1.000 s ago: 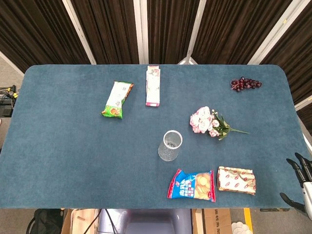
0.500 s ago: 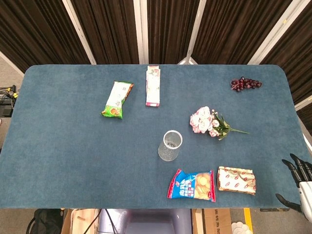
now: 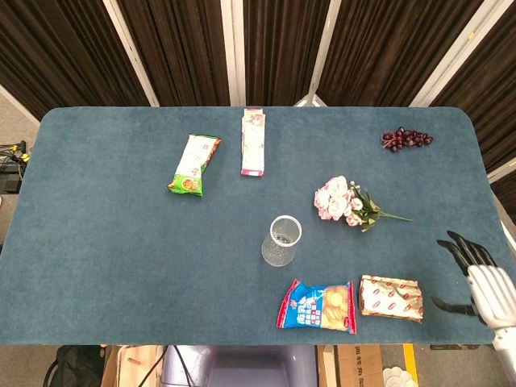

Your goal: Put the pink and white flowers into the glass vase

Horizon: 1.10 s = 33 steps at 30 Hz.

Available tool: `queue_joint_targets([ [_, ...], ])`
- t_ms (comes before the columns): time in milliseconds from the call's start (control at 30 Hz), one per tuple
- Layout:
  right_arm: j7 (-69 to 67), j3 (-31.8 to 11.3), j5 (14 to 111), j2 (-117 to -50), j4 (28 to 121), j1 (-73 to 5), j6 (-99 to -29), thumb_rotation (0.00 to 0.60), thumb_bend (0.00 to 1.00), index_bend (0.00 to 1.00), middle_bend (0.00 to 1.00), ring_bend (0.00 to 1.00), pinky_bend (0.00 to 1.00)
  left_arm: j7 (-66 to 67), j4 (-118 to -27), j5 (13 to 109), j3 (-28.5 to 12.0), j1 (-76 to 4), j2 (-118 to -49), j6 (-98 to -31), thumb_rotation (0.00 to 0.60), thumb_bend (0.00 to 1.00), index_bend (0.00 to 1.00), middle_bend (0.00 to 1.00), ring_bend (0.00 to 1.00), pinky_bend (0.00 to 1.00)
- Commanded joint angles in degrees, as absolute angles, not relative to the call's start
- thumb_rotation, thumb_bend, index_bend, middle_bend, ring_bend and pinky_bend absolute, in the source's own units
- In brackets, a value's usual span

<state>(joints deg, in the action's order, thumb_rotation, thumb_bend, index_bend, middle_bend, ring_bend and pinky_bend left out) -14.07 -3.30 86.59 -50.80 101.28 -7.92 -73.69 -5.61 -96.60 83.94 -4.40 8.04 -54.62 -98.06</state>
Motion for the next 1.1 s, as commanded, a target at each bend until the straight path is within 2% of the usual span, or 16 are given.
queue_joint_targets([
  [33, -13.37, -7.06, 81.24, -52.14, 100.98, -13.77, -67.01, 0.600, 0.12, 0.16, 0.07, 0.09, 0.10, -5.08, -96.80, 83.71, -4.56, 7.87, -54.75, -97.93, 0.600, 0.19, 0.15, 0.00, 0.00, 0.00],
  [200, -8.81, -10.60, 73.76, -57.10, 98.65, -19.67, -60.78, 0.600, 0.12, 0.16, 0.07, 0.09, 0.10, -4.37, -96.78, 83.60, -5.04, 7.85, -55.36, -98.78, 0.600, 0.19, 0.14, 0.00, 0.00, 0.00],
  [467, 0.37, -12.24, 62.98, -62.59, 94.28, -27.71, -50.98, 0.600, 0.12, 0.16, 0.07, 0.09, 0.09, -3.73, -96.47, 82.56, -5.76, 8.21, -56.11, -99.96, 0.600, 0.19, 0.14, 0.00, 0.00, 0.00],
  [767, 5.92, -13.19, 53.78, -68.22, 88.98, -34.19, -45.37, 0.600, 0.12, 0.16, 0.07, 0.09, 0.07, -1.30, -96.91, 81.78, -6.10, 8.50, -56.65, -100.71, 0.600, 0.19, 0.14, 0.00, 0.00, 0.00],
  [1100, 9.03, -13.95, 43.39, -71.29, 83.84, -40.74, -40.09, 0.600, 0.12, 0.14, 0.06, 0.07, 0.07, 0.92, -97.33, 80.49, -6.66, 8.86, -57.17, -101.41, 0.600, 0.19, 0.14, 0.00, 0.00, 0.00],
])
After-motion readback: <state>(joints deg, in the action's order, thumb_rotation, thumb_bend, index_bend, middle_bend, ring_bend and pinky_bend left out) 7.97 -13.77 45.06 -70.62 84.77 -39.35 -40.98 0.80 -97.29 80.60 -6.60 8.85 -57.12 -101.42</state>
